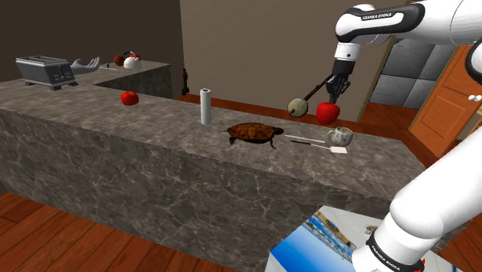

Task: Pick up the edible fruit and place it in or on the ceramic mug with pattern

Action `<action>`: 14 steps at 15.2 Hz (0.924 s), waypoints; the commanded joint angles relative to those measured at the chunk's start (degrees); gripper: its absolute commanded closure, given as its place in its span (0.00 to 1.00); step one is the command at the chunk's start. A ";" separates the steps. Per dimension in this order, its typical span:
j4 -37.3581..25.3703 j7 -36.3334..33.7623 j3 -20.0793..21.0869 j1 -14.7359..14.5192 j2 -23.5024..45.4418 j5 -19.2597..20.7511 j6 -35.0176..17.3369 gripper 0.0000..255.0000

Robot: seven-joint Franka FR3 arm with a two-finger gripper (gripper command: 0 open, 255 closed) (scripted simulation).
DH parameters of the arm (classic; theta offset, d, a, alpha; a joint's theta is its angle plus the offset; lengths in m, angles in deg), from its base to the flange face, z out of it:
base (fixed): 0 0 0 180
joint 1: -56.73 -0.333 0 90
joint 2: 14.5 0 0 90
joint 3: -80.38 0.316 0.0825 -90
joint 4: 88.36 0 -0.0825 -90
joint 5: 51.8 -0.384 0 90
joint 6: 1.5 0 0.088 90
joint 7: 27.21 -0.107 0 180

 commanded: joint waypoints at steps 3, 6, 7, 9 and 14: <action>-6.67 5.85 -3.49 1.93 4.77 -0.70 2.24 1.00; -13.05 10.55 -6.14 3.75 9.50 -2.06 4.35 1.00; -15.39 12.15 -6.97 4.48 11.25 -2.68 5.14 1.00; -20.46 15.38 -8.54 6.20 15.05 -4.18 6.92 1.00; -36.37 23.26 -11.58 12.65 26.56 -9.56 13.03 1.00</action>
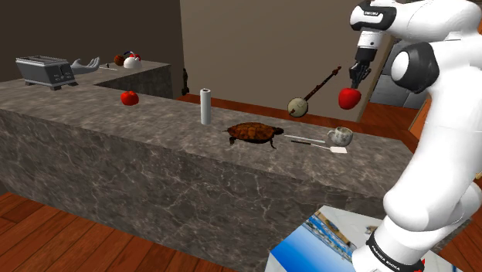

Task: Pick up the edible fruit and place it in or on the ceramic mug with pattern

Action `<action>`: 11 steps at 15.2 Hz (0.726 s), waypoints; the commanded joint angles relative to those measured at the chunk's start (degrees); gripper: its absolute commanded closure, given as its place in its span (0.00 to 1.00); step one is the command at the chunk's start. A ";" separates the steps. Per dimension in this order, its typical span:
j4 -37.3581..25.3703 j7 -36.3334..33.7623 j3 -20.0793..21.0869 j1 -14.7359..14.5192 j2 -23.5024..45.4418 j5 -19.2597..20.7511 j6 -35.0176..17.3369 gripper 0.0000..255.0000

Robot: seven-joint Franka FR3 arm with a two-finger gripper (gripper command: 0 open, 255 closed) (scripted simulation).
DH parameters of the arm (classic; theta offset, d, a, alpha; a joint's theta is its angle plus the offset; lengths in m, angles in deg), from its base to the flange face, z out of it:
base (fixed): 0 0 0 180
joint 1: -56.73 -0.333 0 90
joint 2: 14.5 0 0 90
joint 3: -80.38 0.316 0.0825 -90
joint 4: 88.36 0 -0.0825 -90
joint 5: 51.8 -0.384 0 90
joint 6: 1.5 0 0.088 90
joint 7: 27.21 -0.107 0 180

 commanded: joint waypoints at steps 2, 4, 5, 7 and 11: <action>-11.03 4.55 -1.16 5.43 7.59 -3.78 4.44 1.00; -13.28 5.43 -1.10 6.95 9.48 -4.65 4.97 1.00; -11.56 5.39 -1.11 6.51 8.87 -4.32 3.82 1.00; -8.47 5.31 -1.14 5.73 7.88 -3.78 1.67 1.00; -3.00 5.16 -1.15 4.51 6.29 -2.94 -2.31 1.00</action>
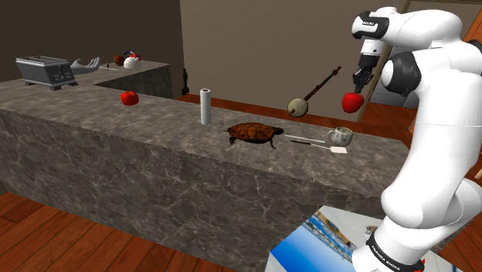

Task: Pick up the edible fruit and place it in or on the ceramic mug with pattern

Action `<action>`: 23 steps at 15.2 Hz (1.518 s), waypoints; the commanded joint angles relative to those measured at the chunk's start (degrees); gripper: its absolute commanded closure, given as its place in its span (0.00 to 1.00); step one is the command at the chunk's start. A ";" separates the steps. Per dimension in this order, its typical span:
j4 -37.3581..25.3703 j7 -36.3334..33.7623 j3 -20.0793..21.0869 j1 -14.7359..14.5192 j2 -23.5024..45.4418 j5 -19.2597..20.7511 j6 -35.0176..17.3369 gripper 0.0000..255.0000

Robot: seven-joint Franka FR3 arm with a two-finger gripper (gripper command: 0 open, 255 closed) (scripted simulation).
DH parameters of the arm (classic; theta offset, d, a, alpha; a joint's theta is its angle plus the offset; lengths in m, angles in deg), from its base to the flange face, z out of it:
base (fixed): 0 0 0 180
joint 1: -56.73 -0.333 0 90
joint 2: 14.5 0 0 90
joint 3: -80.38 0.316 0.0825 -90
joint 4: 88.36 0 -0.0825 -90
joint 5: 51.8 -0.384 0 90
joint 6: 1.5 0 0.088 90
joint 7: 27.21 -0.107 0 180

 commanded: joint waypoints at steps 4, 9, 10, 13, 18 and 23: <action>5.92 -0.13 0.04 -1.14 -1.46 0.74 -4.63 1.00; 11.02 -0.19 0.12 -1.92 -2.34 1.16 -8.91 1.00; 11.95 -0.19 0.15 -2.04 -2.46 1.21 -9.73 1.00; 14.59 -0.17 0.21 -2.35 -2.70 1.31 -12.15 1.00; 18.63 -0.03 0.35 -2.72 -2.76 1.26 -16.11 1.00; 18.63 -0.04 0.35 -2.72 -2.76 1.26 -16.11 1.00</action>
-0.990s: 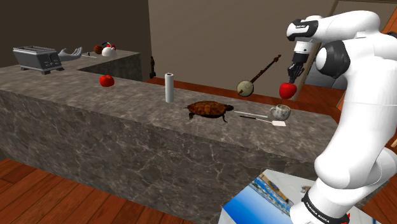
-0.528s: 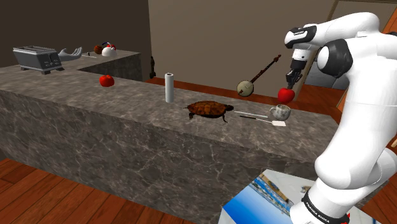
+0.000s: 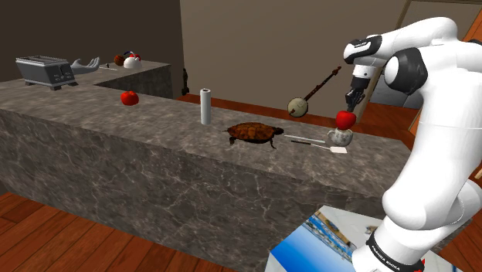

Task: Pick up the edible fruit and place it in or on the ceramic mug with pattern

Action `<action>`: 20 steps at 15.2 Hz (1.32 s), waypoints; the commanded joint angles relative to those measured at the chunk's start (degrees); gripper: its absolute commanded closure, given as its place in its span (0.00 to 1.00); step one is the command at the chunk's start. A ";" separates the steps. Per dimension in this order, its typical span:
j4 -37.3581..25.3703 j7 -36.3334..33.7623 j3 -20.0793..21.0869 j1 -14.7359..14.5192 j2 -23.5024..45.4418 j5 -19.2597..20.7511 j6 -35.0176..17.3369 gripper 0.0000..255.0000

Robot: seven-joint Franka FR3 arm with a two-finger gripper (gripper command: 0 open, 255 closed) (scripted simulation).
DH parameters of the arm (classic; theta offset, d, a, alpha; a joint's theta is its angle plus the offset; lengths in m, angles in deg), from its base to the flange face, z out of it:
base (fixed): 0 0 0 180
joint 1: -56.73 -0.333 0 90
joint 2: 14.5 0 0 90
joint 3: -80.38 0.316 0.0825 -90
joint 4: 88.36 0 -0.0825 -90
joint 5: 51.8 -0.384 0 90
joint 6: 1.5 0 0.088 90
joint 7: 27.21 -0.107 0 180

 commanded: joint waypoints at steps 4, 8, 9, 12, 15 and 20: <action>0.03 0.00 0.00 -0.01 -0.02 0.00 -0.03 0.00; 0.03 0.00 0.00 -0.01 -0.02 0.00 -0.03 0.00; -2.22 -0.01 -0.06 0.26 0.23 -0.07 1.99 0.00; -9.32 0.10 -0.19 1.31 1.53 -0.62 7.91 0.00; -9.32 0.10 -0.18 1.32 1.52 -0.62 7.91 0.00; -9.32 0.10 -0.18 1.32 1.53 -0.62 7.91 0.00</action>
